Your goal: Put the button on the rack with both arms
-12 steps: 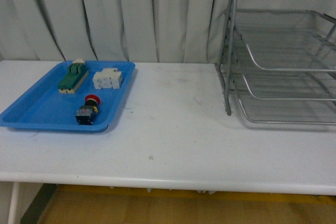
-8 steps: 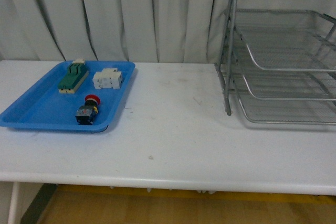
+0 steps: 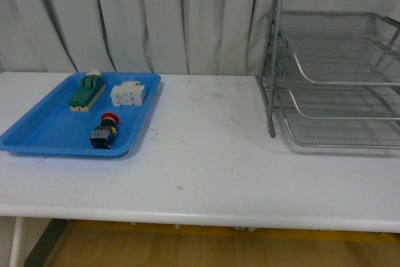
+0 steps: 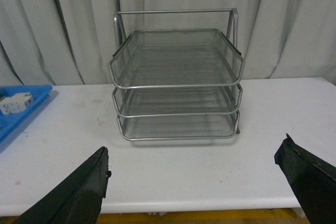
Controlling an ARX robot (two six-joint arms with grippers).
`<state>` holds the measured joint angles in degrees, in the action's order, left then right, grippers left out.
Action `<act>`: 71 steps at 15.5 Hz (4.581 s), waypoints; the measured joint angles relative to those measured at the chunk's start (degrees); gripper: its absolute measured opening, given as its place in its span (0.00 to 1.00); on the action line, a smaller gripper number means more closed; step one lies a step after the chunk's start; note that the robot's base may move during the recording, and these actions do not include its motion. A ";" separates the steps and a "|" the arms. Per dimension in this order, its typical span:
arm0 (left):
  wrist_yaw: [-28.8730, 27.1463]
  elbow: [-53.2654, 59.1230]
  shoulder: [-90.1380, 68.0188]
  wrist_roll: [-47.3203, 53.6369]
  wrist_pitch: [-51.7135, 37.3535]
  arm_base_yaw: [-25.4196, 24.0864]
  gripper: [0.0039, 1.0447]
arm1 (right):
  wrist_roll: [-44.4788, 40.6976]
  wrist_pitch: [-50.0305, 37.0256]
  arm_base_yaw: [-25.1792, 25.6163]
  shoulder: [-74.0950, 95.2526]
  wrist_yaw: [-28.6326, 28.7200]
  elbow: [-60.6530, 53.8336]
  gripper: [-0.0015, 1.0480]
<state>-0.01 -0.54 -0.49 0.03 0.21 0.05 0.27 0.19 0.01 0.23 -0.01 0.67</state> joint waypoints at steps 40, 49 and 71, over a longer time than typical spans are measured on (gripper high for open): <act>0.00 0.00 0.00 0.00 0.00 0.00 0.94 | 90.16 -73.90 7.13 128.10 13.25 45.11 0.94; 0.00 0.00 0.00 0.00 0.00 0.00 0.94 | 89.37 -73.92 6.36 129.07 13.94 43.50 0.94; 0.00 0.00 0.00 0.00 0.00 0.00 0.94 | 86.05 -74.10 8.66 133.98 15.21 51.04 0.04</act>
<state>-0.01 -0.54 -0.49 0.03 0.21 0.05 86.32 -73.91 8.67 134.21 15.20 51.70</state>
